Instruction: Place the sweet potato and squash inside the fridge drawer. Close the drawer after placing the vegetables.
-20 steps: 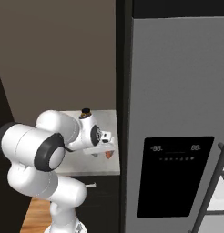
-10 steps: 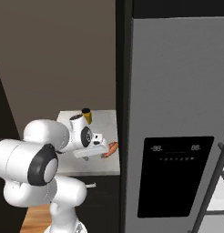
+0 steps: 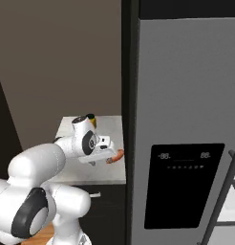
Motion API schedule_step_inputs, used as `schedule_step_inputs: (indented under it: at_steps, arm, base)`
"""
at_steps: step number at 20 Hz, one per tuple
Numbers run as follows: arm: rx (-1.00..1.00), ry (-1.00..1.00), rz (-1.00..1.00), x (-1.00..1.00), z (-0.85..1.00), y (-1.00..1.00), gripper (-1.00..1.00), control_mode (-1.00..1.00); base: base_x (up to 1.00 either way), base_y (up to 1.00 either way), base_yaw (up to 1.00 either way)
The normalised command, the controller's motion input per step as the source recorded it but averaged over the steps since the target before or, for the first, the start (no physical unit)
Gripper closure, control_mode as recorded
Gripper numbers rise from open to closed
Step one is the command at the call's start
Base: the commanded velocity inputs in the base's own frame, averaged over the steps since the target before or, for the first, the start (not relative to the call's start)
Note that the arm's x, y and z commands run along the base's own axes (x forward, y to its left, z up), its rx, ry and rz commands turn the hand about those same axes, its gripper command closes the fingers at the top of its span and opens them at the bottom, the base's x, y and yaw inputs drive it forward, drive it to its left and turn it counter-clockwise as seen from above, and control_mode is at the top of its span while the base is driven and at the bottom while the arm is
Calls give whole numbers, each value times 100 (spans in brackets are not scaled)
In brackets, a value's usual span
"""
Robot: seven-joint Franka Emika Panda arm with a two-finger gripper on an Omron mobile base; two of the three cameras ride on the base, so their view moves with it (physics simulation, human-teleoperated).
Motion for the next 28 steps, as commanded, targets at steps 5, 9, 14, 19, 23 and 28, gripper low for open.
schedule_step_inputs:
  at_steps: [5, 9, 14, 19, 23, 28]
  arm:
    - [2, 2, -17, 44, 10, -20, -100, -100]
    - [7, 0, -31, 26, 0, 7, -100, -100]
    - [9, 0, -37, 2, 0, 21, -100, -100]
    - [13, 0, -38, 0, 0, -3, -100, -100]
    - [13, -1, -30, 9, 0, -8, -100, -100]
    - [8, -6, -29, 14, 0, 0, -100, -100]
  base:
    - [0, 0, 0]
    - [0, 0, 0]
    - [0, 0, 0]
    - [0, 0, 0]
    - [0, 0, 0]
    - [0, 0, 0]
